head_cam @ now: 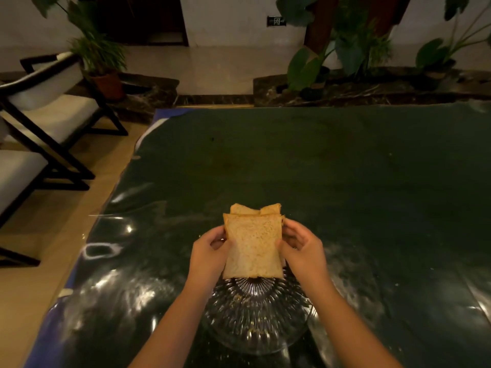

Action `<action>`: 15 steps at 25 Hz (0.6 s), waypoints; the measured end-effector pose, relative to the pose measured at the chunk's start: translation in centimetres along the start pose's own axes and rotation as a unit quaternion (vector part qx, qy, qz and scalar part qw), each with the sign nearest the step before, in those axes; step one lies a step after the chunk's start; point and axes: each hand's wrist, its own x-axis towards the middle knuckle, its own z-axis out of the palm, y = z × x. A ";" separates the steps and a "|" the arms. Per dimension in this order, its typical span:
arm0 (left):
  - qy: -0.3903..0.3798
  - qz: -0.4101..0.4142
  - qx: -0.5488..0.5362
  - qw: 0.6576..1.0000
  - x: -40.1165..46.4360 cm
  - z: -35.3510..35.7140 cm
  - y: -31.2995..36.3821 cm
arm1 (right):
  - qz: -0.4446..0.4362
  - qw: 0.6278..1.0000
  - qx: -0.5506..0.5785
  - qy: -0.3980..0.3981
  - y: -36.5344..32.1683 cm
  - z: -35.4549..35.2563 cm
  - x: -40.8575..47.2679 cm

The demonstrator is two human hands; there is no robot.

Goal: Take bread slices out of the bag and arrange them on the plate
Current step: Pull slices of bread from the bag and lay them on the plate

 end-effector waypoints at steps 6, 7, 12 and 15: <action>-0.001 -0.006 0.015 1.000 2.3 1.2 -1.2 | 0.018 0.999 -0.016 0.031 1.8 0.6 1.4; -0.002 -0.008 0.021 1.000 2.6 1.4 -1.3 | 0.019 0.999 -0.023 0.035 1.9 0.6 1.6; 0.008 -0.004 0.074 0.997 3.0 1.9 -1.4 | 0.017 0.992 -0.122 0.032 1.6 0.6 2.3; 0.034 0.001 0.122 0.992 2.7 2.0 -1.4 | 0.024 0.981 -0.193 0.017 1.2 0.5 2.4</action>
